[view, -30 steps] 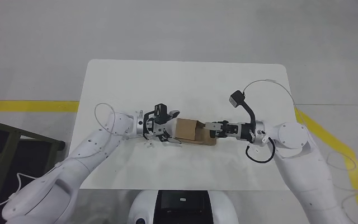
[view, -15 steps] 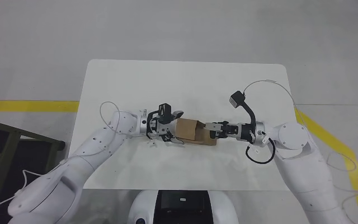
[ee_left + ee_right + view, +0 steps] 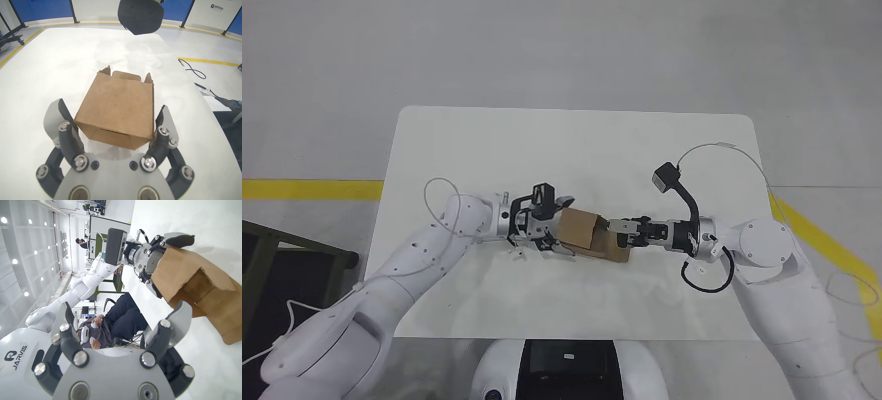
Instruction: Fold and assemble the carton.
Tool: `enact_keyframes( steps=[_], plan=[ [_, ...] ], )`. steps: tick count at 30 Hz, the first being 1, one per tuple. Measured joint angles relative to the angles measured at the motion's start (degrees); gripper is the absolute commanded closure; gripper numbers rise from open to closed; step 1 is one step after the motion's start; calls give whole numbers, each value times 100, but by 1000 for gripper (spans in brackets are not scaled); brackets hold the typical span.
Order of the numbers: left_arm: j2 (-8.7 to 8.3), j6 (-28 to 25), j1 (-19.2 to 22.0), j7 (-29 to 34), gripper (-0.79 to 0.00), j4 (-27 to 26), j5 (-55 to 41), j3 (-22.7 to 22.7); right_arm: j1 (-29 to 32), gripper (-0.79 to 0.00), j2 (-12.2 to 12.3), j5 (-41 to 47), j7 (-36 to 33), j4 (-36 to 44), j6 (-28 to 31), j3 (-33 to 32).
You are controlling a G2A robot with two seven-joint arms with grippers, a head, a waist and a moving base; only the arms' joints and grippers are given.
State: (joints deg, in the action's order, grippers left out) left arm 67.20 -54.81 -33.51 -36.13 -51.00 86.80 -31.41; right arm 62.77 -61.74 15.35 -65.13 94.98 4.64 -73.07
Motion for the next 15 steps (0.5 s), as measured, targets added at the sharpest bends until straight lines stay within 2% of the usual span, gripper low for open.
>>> enact_keyframes(
  steps=[9, 15],
  plan=[
    [-47, -107, -48, 90, -785, -135, 134, -122, 0, -785, 0, 0, 0, 0, 0, 0],
    [-158, -235, -173, 94, -785, -383, 289, -259, 0, -785, 0, 0, 0, 0, 0, 0]
  ],
)
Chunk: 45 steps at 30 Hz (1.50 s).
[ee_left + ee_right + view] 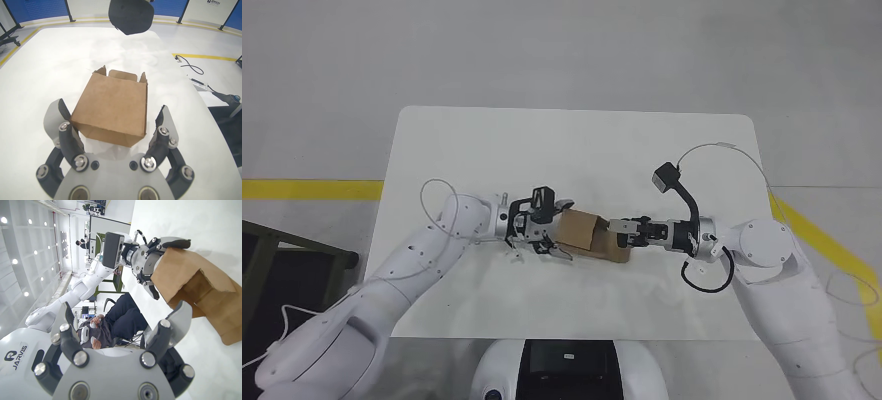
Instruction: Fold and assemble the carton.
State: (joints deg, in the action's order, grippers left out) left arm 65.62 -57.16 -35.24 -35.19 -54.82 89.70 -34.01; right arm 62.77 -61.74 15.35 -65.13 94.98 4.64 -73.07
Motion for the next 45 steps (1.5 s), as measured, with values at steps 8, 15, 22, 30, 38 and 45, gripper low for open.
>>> enact_keyframes(
  steps=[8, 15, 22, 30, 38, 45],
  plan=[
    [-251, -85, -228, -11, -785, -401, 59, -167, 0, -785, 0, 0, 0, 0, 0, 0],
    [-354, -53, -325, 302, -785, -666, -108, -373, 0, -785, 0, 0, 0, 0, 0, 0],
    [-243, -84, -298, 713, -785, -628, -341, -303, 0, -785, 0, 0, 0, 0, 0, 0],
    [-188, -77, -255, 735, -785, -533, -469, -292, 0, 0, 0, 0, 0, 0, 0, 0],
    [-189, -77, -255, 736, -785, -534, -467, -292, 0, 0, 0, 0, 0, 0, 0, 0],
    [-189, -77, -255, 736, -785, -534, -467, -292, 0, 0, 0, 0, 0, 0, 0, 0]
  ],
)
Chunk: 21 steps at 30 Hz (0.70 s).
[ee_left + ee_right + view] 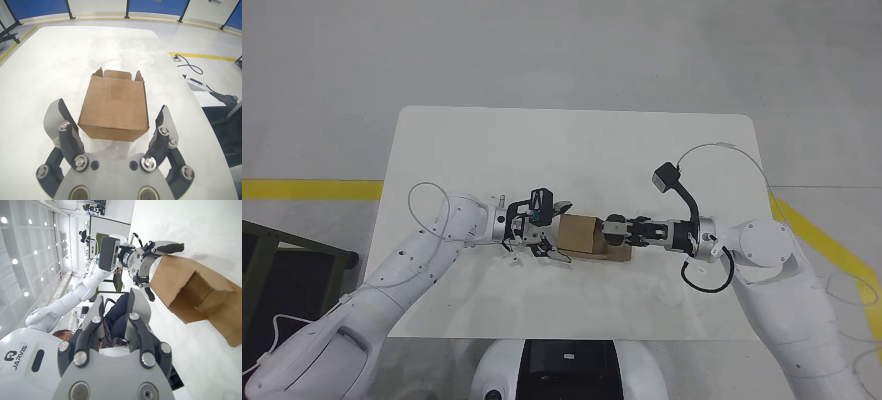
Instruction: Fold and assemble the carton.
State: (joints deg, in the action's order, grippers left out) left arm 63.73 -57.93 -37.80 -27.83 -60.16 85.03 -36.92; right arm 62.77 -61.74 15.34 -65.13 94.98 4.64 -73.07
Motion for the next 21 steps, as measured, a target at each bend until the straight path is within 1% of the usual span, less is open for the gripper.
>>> enact_keyframes(
  steps=[3, 6, 10, 13, 17, 21],
  plan=[
    [0, 0, 0, 0, -785, 0, 0, 0, 37, 0, 1, -53, 72, 21, -42, 12],
    [0, 0, 0, 0, -785, 0, 0, 0, 131, 0, 35, -343, 133, 155, -298, 10],
    [0, 0, 0, 0, -785, 0, 0, 0, 403, 0, 114, -770, 10, 462, -737, -87],
    [0, 0, 0, 0, -785, 0, 0, 0, 654, 0, 171, -1144, -112, 672, -931, -95],
    [0, 0, 0, 0, -785, 0, 0, 0, 895, 0, 220, -1511, -163, 793, -1051, -58],
    [0, 0, 0, 0, -785, 0, 0, 0, 1051, 0, 256, -1815, -49, 765, -1175, -59]
  ],
)
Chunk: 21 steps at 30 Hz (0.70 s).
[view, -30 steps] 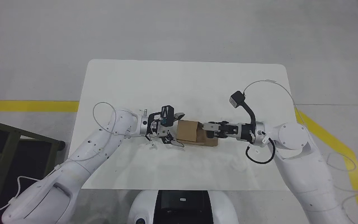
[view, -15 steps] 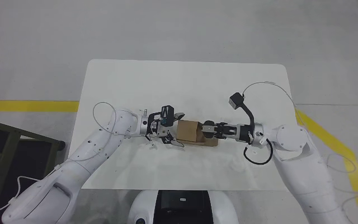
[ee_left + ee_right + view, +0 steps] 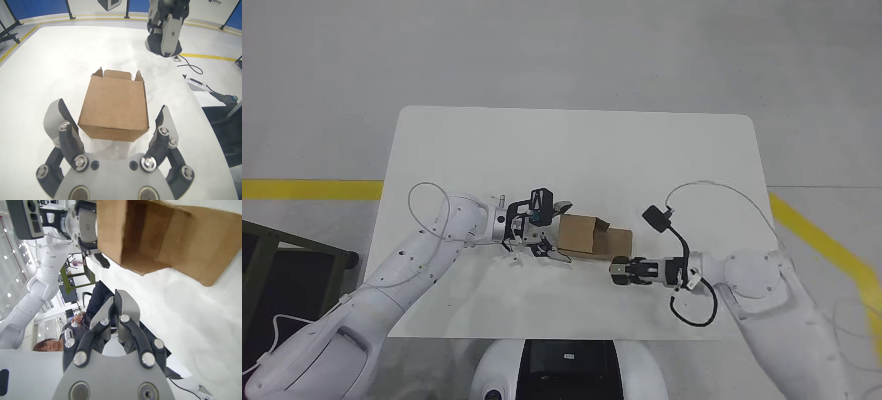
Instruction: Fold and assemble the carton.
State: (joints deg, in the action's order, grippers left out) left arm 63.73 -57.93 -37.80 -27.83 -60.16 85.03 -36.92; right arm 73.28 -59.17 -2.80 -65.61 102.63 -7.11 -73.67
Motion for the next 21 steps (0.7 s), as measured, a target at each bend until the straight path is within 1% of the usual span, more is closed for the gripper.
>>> enact_keyframes(
  steps=[5, 9, 21],
  plan=[
    [0, 0, 0, 0, -785, 0, 0, 0, 121, 0, 10, -159, 268, -160, -158, 71],
    [0, 0, 0, 0, -785, 0, 0, 0, 82, 0, -18, -19, 509, -343, -217, 172],
    [0, 0, 0, 0, -785, 0, 0, 0, -294, 0, -119, 332, 1034, -783, 81, 528]
  ],
)
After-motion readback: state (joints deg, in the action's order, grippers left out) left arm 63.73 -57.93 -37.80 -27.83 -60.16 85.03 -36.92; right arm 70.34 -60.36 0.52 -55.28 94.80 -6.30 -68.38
